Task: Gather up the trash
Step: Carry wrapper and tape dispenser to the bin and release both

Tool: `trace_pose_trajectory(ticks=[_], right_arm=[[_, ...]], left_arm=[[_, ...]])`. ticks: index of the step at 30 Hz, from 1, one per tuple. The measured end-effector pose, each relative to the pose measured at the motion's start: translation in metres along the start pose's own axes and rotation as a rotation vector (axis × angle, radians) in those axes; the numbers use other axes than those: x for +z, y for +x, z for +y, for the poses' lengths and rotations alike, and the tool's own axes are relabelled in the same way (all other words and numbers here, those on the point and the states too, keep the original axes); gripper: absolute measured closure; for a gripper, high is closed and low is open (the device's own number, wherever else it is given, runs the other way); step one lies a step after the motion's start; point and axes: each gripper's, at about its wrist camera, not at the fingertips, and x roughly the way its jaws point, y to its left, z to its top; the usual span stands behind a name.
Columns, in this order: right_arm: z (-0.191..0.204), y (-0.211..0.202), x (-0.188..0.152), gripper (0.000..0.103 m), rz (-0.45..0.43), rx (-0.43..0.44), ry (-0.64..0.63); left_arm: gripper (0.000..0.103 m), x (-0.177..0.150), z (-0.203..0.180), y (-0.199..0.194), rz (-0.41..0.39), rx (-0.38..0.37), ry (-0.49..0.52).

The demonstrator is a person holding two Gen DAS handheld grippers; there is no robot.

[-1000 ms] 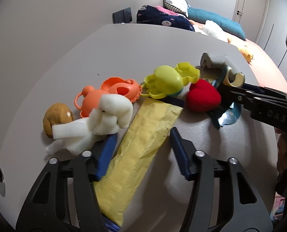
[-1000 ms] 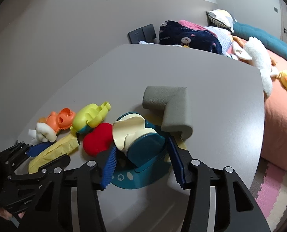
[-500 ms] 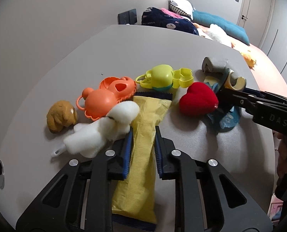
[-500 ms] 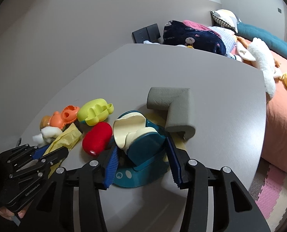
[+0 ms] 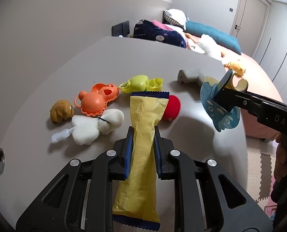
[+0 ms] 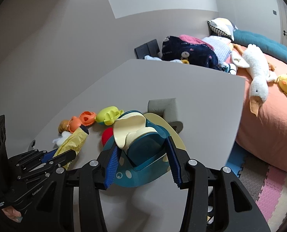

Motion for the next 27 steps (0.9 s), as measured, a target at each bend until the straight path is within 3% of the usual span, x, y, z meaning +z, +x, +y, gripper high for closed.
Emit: trace_pose_trajectory(ticks=[27], right_arm=[[-0.045, -0.109, -0.052, 0.055, -0.096, -0.052, 0.06]], left_arm=[[0.084, -0.03, -0.097, -0.052, -0.052, -0.087, 0.077]])
